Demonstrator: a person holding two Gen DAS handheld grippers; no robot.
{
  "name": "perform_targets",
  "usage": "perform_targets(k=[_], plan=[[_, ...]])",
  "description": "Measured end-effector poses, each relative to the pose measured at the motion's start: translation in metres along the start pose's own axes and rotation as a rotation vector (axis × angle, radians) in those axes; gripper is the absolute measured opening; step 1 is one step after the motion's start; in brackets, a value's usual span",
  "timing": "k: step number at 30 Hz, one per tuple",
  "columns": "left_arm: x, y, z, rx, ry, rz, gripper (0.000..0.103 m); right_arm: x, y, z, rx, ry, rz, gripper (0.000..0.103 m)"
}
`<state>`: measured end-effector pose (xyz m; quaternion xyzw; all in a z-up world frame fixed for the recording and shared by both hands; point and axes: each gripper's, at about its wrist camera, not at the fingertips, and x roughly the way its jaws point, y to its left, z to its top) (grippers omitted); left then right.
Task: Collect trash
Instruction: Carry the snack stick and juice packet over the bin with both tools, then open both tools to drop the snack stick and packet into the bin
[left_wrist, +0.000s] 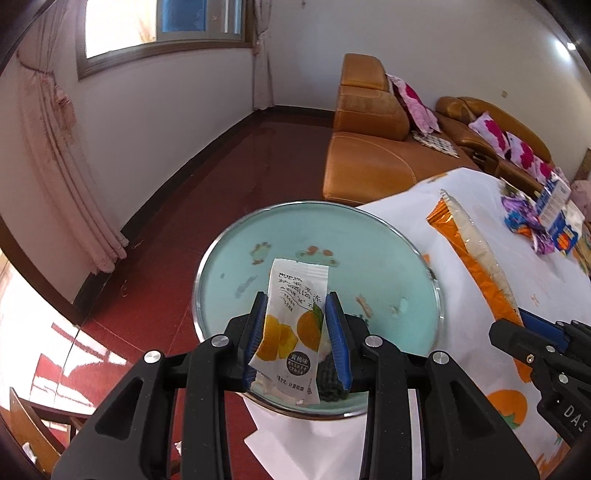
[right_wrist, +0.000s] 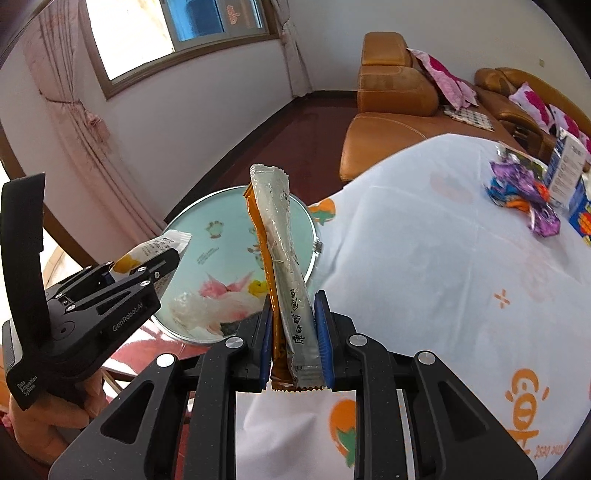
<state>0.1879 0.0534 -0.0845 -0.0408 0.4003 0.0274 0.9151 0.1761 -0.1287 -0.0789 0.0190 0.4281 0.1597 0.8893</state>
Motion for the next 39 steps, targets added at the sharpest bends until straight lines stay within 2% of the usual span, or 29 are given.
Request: perform_targets(k=[6, 15, 23, 28, 39], plan=[[0.009, 0.013, 0.005, -0.025, 0.007, 0.024, 0.032, 0.022, 0.009, 0.015, 0.032, 0.022, 0.002, 0.023], [0.03, 0.006, 0.01, -0.019, 0.038, 0.035, 0.033, 0.056, 0.015, 0.027, 0.025, 0.053, -0.032, 0.023], [0.039, 0.006, 0.01, -0.022, 0.059, 0.036, 0.033, 0.075, 0.013, 0.031, 0.034, 0.066, -0.011, 0.029], [0.041, 0.007, 0.01, -0.024, 0.067, 0.041, 0.033, 0.073, 0.007, 0.03, 0.066, 0.049, 0.018, 0.034], [0.043, 0.001, 0.009, -0.009, 0.071, 0.054, 0.033, 0.044, -0.01, 0.03, 0.113, -0.005, -0.004, 0.034]])
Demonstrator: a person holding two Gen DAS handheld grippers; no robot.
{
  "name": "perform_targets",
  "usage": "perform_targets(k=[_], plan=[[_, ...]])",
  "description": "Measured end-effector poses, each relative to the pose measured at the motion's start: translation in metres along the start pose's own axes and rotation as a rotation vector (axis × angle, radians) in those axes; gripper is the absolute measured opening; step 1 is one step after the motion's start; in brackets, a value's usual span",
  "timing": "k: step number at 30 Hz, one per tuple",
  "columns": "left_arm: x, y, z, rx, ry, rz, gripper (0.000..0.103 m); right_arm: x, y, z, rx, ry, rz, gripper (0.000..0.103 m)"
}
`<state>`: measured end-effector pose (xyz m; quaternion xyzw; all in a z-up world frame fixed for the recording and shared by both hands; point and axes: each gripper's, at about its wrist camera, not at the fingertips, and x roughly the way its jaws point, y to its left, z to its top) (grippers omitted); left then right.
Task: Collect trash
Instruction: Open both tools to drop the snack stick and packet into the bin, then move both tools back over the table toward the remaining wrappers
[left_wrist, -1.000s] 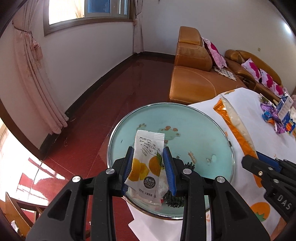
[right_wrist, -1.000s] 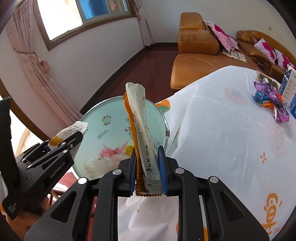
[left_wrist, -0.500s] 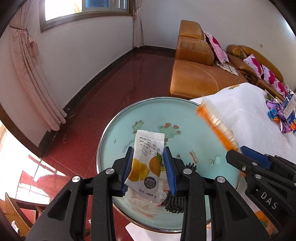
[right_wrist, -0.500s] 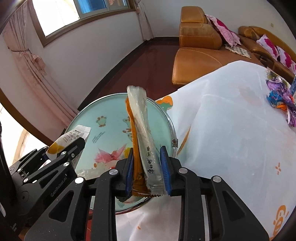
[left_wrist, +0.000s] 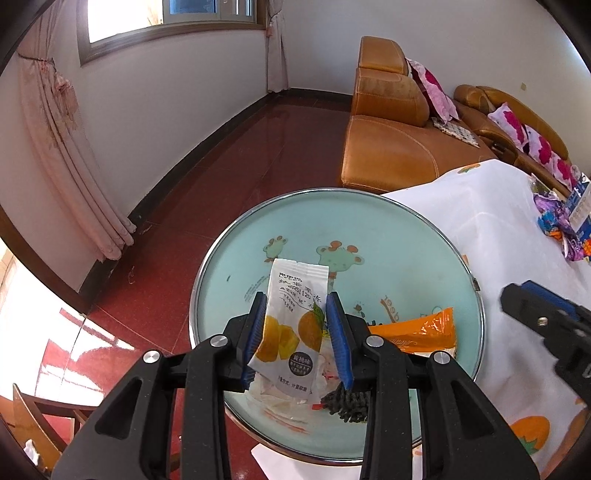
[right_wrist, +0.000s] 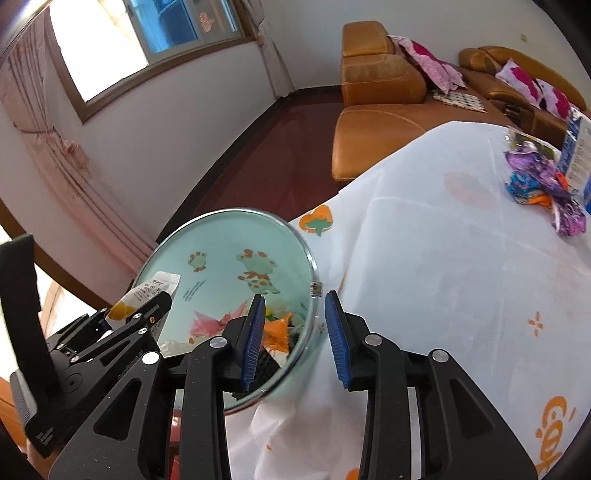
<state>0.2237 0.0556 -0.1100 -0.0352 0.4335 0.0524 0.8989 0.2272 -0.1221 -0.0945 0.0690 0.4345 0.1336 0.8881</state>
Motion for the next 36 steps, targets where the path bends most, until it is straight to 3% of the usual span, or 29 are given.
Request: perform_targets(k=[4, 9, 17, 24, 30, 36], plan=[[0.001, -0.003, -0.001, 0.003, 0.007, 0.015, 0.035, -0.01, -0.007, -0.002, 0.018, -0.015, 0.001, 0.034], [-0.006, -0.008, 0.0, 0.009, -0.009, 0.05, 0.058, -0.018, -0.011, -0.005, 0.028, -0.025, 0.002, 0.034], [-0.017, -0.013, 0.0, 0.015, -0.023, 0.056, 0.065, -0.031, -0.026, -0.01, 0.068, -0.047, -0.003, 0.039], [-0.027, -0.024, -0.003, 0.016, -0.035, 0.055, 0.081, -0.047, -0.043, -0.013, 0.098, -0.076, -0.022, 0.044], [-0.031, -0.044, -0.008, 0.045, -0.027, 0.013, 0.086, -0.064, -0.085, -0.021, 0.152, -0.102, -0.098, 0.044], [-0.029, -0.081, -0.013, 0.112, -0.016, -0.02, 0.088, -0.08, -0.153, -0.033, 0.236, -0.106, -0.204, 0.045]])
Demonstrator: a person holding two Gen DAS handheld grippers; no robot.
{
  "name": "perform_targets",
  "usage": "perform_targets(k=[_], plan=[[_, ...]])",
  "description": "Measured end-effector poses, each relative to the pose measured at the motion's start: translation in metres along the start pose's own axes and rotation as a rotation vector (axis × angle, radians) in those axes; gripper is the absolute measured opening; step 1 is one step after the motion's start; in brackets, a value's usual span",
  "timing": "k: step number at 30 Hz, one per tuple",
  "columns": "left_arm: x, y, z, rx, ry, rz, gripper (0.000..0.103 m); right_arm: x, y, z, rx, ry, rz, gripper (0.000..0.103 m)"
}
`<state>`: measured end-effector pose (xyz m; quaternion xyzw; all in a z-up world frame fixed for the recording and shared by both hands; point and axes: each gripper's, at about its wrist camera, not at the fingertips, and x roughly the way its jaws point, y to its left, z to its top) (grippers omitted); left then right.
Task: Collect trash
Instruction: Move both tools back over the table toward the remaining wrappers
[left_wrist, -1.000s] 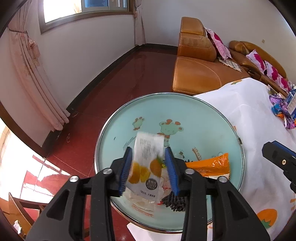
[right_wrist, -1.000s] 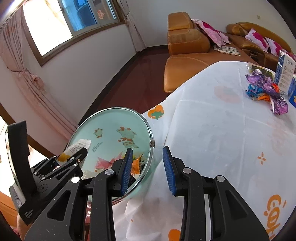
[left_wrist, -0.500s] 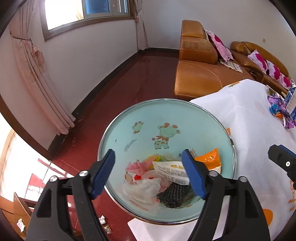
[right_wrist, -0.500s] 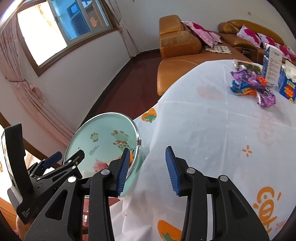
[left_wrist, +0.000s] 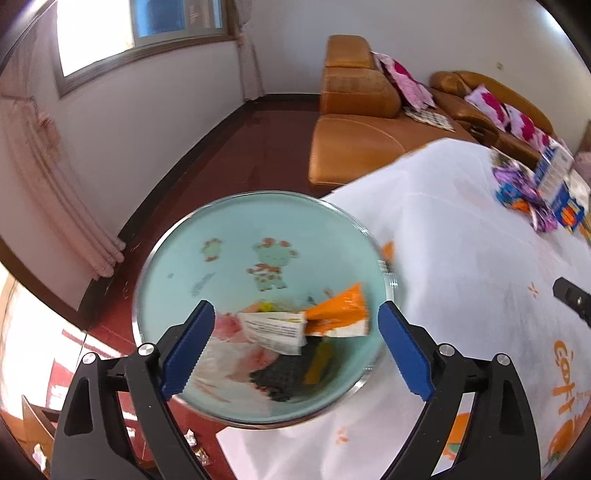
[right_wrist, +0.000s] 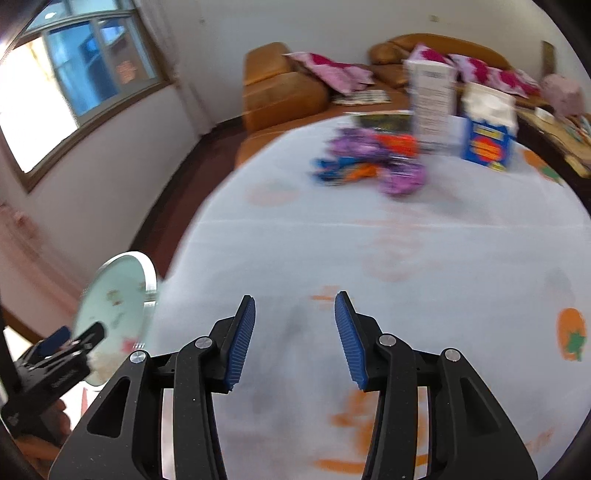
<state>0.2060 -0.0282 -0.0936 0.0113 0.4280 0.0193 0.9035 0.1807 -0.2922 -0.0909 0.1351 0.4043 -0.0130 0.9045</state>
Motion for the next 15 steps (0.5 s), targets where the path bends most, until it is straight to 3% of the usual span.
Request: perform_targets(k=[8, 15], plan=[[0.005, -0.053, 0.003, 0.084, 0.013, -0.046, 0.088, 0.006, -0.074, 0.032, 0.031, -0.036, -0.095, 0.046], [0.011, -0.07, 0.015, 0.111, 0.008, -0.049, 0.088, 0.044, -0.093, 0.093, -0.018, -0.04, -0.043, 0.046]])
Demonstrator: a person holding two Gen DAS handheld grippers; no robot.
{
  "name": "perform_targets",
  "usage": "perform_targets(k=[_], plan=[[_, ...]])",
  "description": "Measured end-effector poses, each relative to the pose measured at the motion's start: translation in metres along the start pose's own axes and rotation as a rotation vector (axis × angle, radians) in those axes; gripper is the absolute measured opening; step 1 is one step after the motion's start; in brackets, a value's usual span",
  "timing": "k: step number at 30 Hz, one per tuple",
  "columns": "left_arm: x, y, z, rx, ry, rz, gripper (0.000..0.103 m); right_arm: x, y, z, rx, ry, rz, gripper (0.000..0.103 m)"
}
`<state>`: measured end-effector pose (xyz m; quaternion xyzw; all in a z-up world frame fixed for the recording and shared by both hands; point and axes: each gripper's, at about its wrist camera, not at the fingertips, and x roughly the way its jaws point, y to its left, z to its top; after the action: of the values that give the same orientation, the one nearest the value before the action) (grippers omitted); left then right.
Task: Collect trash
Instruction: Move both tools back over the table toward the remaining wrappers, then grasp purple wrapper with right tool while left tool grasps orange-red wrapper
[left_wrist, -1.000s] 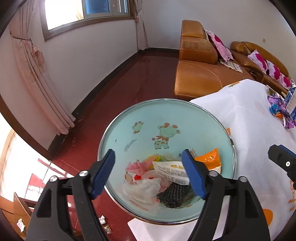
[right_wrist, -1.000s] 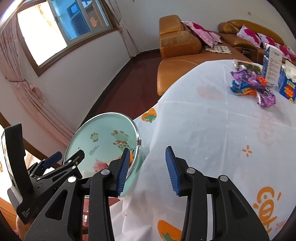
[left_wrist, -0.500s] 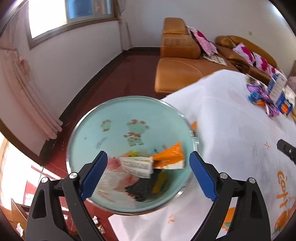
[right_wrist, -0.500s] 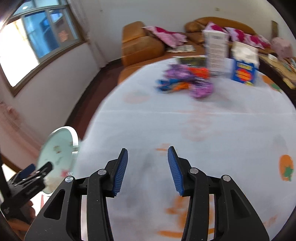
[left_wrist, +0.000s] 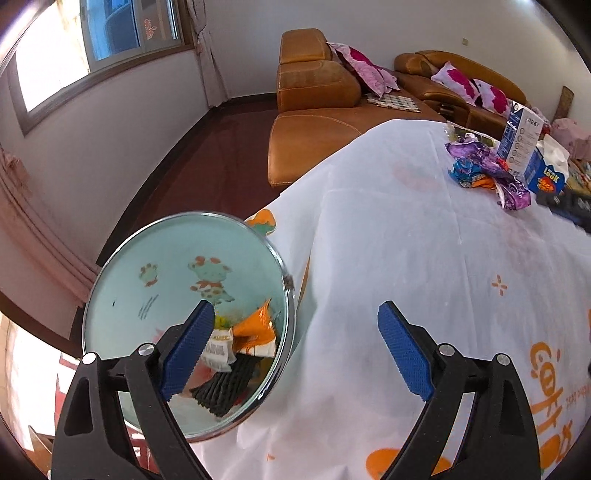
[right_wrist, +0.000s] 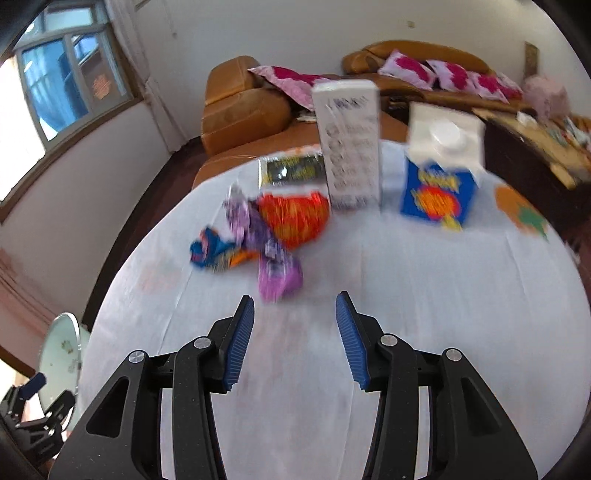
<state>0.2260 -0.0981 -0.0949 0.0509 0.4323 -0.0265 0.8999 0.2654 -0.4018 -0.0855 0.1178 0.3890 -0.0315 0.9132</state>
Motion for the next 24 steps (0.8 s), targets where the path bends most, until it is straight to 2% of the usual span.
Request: perform_targets(k=[6, 7, 8, 10, 13, 15, 18, 22, 24], plan=[[0.008, -0.013, 0.018, 0.022, -0.009, -0.018, 0.088, 0.04, 0.009, 0.019, -0.094, 0.06, 0.06, 0.046], [0.009, -0.018, 0.021, 0.03, -0.013, -0.024, 0.088, 0.045, 0.009, 0.019, -0.104, 0.072, 0.059, 0.04], [0.01, -0.023, 0.025, 0.04, -0.017, -0.029, 0.088, 0.048, 0.008, 0.018, -0.116, 0.083, 0.069, 0.027], [0.012, -0.033, 0.031, 0.059, -0.027, -0.041, 0.088, 0.046, 0.005, 0.015, -0.12, 0.084, 0.087, 0.026], [0.016, -0.051, 0.042, 0.087, -0.04, -0.08, 0.088, 0.025, -0.005, 0.008, -0.091, 0.053, 0.123, 0.023], [0.019, -0.067, 0.051, 0.102, -0.057, -0.136, 0.088, 0.004, -0.015, 0.004, -0.062, 0.02, 0.129, 0.023], [0.023, -0.088, 0.064, 0.136, -0.082, -0.17, 0.088, -0.029, -0.043, -0.008, 0.029, -0.017, 0.131, 0.023], [0.032, -0.124, 0.084, 0.19, -0.098, -0.216, 0.088, -0.057, -0.087, -0.023, 0.114, -0.044, 0.057, 0.023], [0.033, -0.145, 0.09, 0.219, -0.105, -0.236, 0.088, -0.067, -0.109, -0.03, 0.18, -0.036, 0.116, 0.022]])
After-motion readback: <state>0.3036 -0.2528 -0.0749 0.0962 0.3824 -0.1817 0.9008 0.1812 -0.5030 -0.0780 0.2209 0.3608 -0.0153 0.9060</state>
